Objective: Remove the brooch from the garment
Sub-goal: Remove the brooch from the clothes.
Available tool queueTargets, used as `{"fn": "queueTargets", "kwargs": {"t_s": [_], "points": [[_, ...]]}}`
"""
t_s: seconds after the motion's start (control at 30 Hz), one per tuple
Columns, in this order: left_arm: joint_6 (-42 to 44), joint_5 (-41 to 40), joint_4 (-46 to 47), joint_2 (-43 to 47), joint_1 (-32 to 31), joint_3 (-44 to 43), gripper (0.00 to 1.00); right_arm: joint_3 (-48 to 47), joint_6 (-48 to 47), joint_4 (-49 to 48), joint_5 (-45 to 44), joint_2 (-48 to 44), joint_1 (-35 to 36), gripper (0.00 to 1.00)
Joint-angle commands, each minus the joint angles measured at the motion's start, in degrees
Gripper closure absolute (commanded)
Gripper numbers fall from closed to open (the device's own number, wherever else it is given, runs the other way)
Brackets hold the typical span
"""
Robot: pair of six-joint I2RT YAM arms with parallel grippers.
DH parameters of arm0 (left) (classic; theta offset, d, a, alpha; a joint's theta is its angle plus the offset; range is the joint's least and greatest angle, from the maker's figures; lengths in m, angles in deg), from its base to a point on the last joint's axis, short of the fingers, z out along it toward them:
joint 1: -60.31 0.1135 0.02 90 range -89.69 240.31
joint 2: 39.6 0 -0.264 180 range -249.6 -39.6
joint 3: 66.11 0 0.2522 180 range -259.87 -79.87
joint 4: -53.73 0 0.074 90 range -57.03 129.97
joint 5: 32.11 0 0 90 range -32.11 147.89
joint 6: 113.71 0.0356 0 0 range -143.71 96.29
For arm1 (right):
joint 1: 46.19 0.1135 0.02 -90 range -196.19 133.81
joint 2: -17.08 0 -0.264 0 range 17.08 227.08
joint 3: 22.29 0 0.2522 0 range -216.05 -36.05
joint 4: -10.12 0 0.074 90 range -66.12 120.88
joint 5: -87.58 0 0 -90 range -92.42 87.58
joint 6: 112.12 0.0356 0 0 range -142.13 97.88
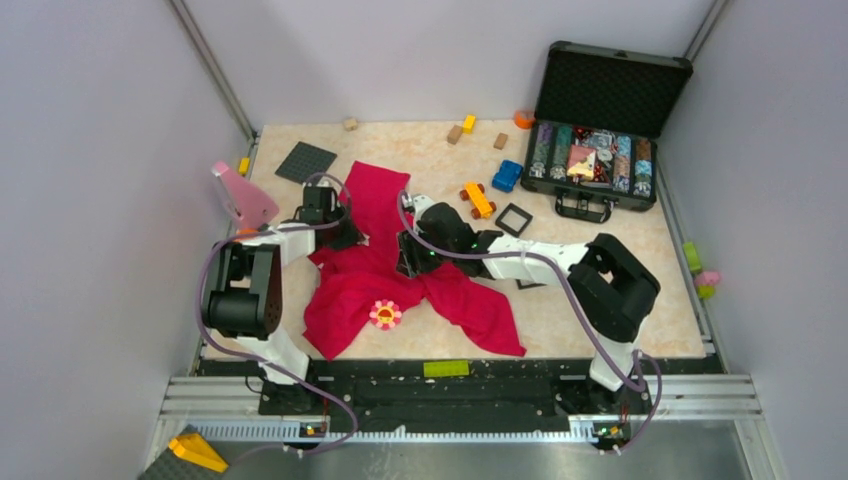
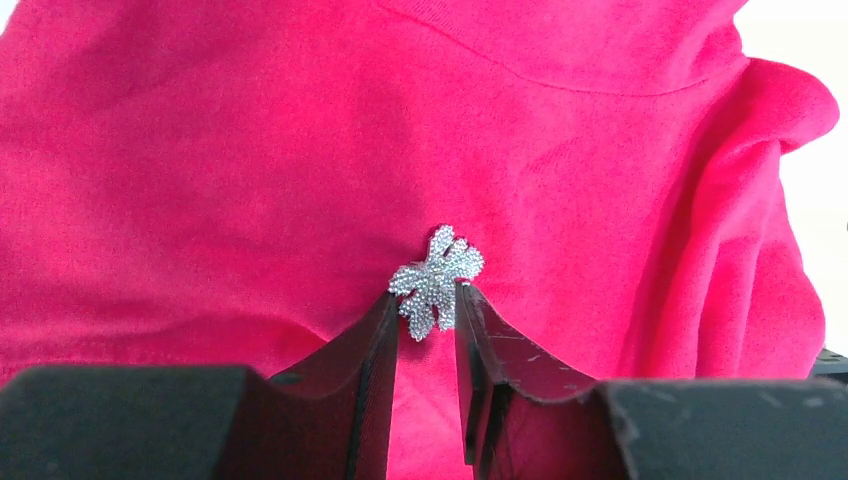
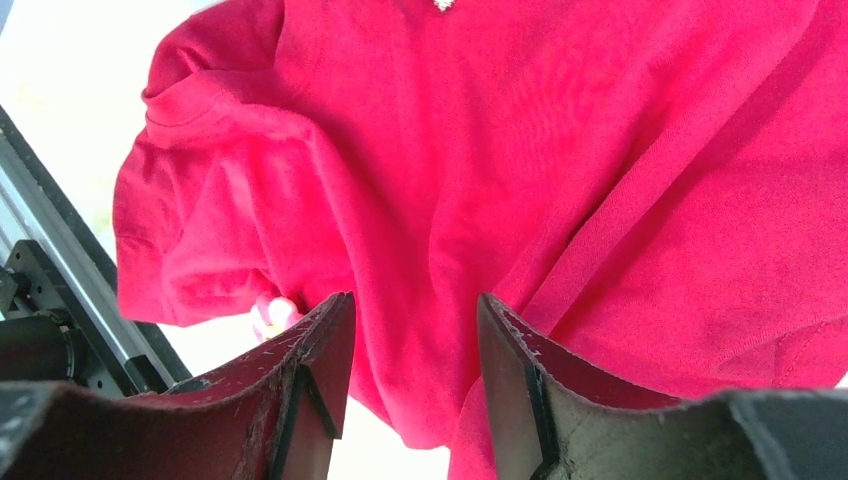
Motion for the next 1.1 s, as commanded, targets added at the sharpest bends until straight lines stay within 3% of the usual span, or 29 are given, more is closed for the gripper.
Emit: {"fn": "queueTargets", "kwargs": {"t_s": [0.0, 0.1, 0.33, 0.5, 0.67, 0.73, 0.87, 1.07], "points": [[1.35, 4.35, 2.26, -1.98, 0.07, -2.78, 0.71, 0.71, 0.54, -1.97, -0.27, -3.96, -0.39, 0.50], [1.81, 6.31, 1.41, -3.04, -0.05, -4.24, 0.81, 0.95, 0.57, -1.98, -0.22, -4.14, -0.45, 0.50], [3.45, 1.88, 2.10, 3.46, -1.58, -2.44, 1.00, 1.13, 0.59, -1.90, -0.70, -4.07, -0.58, 0.51], [4.25, 2.14, 2.21, 8.33, -2.92, -1.07, 1.00, 0.89, -0.86, -2.25, -0.72, -4.04, -1.17, 0.51], [6.36, -3.41, -1.33, 15.14, -7.45, 1.15, 1.00, 2.59, 2.28, -5.33, 3.40, -6.72, -4.36, 0.52], [6.34, -6.77, -4.35, 17.10, -9.25, 1.23, 1.00, 5.27, 3.86, -9.75, 6.66, -9.02, -5.64, 0.50], [3.85, -5.01, -7.92, 20.88, -11.21, 1.38, 1.00, 10.70, 0.88, -18.60, 10.46, -11.96, -4.82, 0.38], [0.91, -1.49, -14.94, 25.02, -13.06, -1.43, 1.00, 17.34, -6.71, -31.55, 4.25, -14.21, -1.13, 0.33]]}}
